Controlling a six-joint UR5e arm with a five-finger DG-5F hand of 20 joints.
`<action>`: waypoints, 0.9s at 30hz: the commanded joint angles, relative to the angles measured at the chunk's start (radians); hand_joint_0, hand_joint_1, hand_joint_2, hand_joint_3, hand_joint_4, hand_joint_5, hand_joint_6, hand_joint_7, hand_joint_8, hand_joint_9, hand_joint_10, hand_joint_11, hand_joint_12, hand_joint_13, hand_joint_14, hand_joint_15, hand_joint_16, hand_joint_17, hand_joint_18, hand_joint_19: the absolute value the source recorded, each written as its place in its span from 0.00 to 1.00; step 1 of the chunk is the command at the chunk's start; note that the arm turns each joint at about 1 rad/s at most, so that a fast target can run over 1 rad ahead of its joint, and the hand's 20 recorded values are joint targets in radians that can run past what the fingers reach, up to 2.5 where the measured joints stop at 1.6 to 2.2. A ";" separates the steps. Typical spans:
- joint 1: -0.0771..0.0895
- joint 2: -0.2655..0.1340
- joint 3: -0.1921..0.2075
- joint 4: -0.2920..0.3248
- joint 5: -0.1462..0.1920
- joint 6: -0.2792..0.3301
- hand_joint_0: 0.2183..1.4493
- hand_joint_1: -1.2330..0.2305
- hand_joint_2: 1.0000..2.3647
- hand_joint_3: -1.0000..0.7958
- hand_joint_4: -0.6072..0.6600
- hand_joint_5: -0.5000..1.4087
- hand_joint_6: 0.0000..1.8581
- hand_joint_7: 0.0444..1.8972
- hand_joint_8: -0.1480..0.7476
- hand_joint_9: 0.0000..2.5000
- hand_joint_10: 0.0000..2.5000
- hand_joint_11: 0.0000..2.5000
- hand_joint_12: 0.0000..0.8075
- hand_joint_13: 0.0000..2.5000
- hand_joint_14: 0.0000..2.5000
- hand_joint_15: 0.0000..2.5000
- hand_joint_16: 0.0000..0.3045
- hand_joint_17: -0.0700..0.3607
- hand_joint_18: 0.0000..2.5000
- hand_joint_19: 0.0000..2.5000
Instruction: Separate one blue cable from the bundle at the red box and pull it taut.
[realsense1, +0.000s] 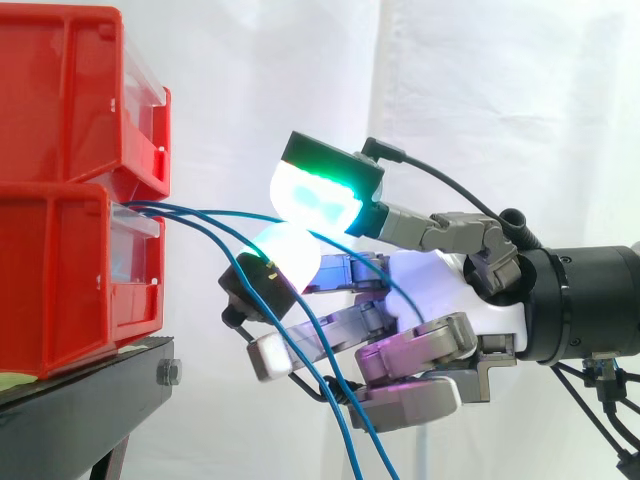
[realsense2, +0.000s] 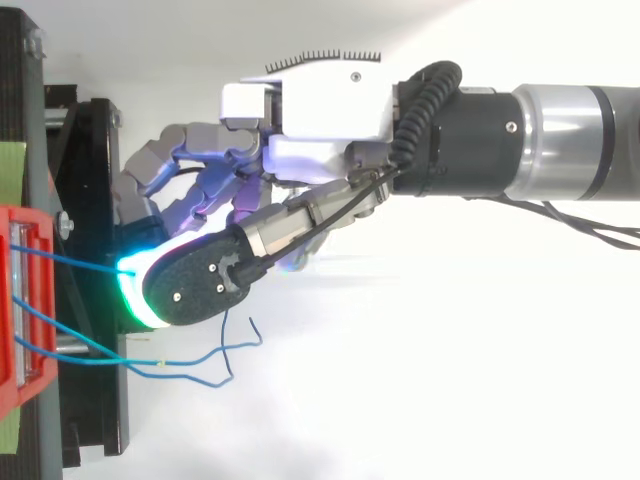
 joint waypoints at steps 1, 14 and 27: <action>-0.003 0.000 0.000 -0.001 -0.003 0.001 0.40 0.32 0.01 0.38 0.43 0.16 0.50 0.57 0.51 0.32 0.01 0.41 0.38 0.50 0.63 0.61 0.11 0.33 0.53 0.67; -0.003 -0.002 0.000 0.001 0.002 0.005 0.40 0.32 0.01 0.40 0.41 0.16 0.50 0.58 0.48 0.41 0.00 0.58 0.41 0.43 0.90 0.61 0.11 0.33 0.54 0.70; -0.003 0.000 -0.001 0.004 -0.006 0.003 0.41 0.32 0.01 0.40 0.40 0.16 0.50 0.58 0.46 0.31 1.00 0.53 0.41 0.41 0.97 0.60 0.10 0.33 0.54 0.70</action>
